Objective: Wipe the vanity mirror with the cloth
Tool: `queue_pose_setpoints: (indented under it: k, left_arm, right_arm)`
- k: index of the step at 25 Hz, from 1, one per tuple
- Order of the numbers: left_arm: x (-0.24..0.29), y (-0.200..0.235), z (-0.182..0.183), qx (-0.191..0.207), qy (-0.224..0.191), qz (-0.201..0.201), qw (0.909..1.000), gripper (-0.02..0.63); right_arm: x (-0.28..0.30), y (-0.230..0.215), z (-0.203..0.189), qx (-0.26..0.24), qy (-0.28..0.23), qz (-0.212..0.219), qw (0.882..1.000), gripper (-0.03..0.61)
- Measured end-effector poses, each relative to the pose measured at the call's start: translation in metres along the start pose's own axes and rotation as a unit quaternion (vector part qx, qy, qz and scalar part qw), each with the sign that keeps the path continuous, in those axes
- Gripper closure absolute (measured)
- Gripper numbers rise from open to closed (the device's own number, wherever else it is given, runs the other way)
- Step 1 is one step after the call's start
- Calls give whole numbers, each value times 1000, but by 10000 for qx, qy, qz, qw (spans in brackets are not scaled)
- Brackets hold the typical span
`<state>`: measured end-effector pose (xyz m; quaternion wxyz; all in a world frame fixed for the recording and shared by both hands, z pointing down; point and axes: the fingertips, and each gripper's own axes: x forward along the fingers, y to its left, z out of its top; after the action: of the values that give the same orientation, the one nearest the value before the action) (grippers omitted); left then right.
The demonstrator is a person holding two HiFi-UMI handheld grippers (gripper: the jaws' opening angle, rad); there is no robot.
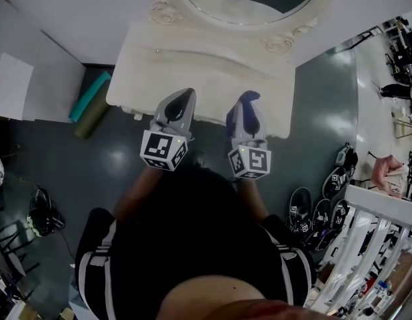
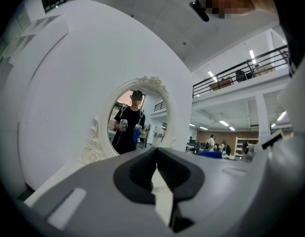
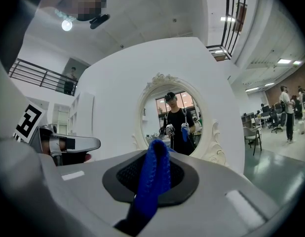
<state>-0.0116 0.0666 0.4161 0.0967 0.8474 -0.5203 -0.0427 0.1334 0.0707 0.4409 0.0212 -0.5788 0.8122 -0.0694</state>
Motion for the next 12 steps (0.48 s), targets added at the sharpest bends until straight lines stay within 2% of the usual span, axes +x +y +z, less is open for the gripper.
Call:
queue_pose_setpoints:
  k: [12]
  left_arm:
    - [8, -1, 5, 32, -12, -185, 9998, 603]
  right_arm:
    - [7, 3, 4, -57, -49, -58, 10000, 537]
